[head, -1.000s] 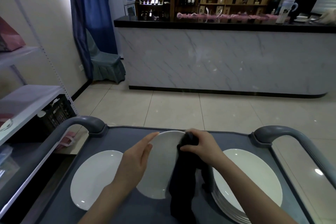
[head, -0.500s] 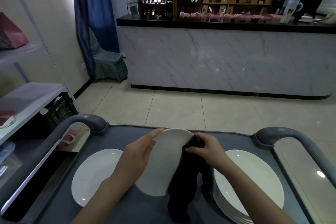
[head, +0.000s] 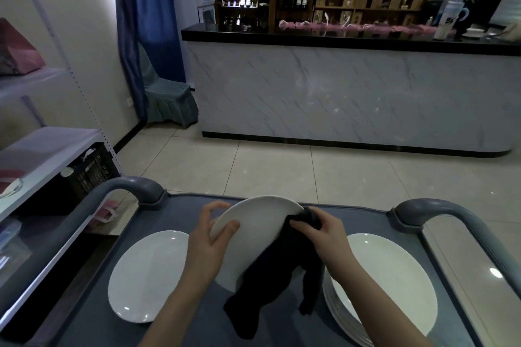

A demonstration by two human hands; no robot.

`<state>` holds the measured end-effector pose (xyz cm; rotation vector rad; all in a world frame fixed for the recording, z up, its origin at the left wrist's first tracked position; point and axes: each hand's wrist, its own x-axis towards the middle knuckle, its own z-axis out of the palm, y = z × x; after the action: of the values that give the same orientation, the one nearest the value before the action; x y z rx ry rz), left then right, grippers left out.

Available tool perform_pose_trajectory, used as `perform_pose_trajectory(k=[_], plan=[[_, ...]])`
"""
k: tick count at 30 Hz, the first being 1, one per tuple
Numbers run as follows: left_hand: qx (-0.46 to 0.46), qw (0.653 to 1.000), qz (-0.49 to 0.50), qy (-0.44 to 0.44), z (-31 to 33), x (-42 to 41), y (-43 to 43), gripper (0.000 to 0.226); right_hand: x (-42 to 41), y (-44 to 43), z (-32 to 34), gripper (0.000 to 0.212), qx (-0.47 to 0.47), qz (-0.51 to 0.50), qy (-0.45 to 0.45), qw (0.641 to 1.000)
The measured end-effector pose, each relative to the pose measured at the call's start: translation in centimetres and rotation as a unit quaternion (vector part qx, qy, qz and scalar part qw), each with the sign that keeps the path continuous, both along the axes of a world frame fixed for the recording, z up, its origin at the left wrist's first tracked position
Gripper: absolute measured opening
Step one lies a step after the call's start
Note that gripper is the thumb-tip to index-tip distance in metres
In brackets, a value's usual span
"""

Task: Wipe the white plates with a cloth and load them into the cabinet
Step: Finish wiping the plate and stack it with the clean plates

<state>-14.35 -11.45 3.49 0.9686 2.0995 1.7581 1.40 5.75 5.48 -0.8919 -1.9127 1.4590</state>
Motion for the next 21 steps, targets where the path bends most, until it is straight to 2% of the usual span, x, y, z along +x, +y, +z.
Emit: perform_pose_trajectory(k=[3, 6, 9, 12, 15, 17, 19, 21], plan=[[-0.005, 0.998, -0.027, 0.051, 0.3, 0.2, 0.3, 0.016, 0.3, 0.5, -0.2, 0.010, -0.016, 0.001, -0.029, 0.999], [-0.042, 0.991, -0.087, 0.097, 1.3, -0.5, 0.6, 0.012, -0.3, 0.7, 0.6, 0.012, 0.085, 0.059, -0.086, 0.991], [-0.098, 0.967, -0.169, 0.166, 2.2, -0.8, 1.4, 0.011, -1.7, -0.4, 1.3, 0.019, 0.206, 0.129, -0.146, 0.959], [-0.079, 0.971, -0.150, 0.166, 2.5, -0.9, 1.4, 0.010, -2.4, -0.9, 1.7, 0.022, 0.237, 0.125, -0.146, 0.952], [-0.023, 0.989, -0.079, 0.123, 2.3, -0.7, 0.5, 0.008, -1.8, 0.0, 1.3, 0.016, 0.188, 0.085, -0.095, 0.974], [0.012, 0.997, -0.024, 0.070, 2.0, -0.3, 0.0, 0.015, -0.8, 0.5, 0.7, 0.014, 0.084, 0.057, -0.074, 0.992], [0.010, 0.999, -0.012, 0.038, 1.7, -0.1, -0.2, 0.022, 0.0, 0.7, 0.3, 0.010, -0.025, 0.060, -0.064, 0.996], [-0.017, 0.998, -0.039, 0.035, 1.8, -0.2, -0.2, 0.018, 0.1, 0.7, 0.1, 0.010, -0.004, 0.071, -0.095, 0.993]])
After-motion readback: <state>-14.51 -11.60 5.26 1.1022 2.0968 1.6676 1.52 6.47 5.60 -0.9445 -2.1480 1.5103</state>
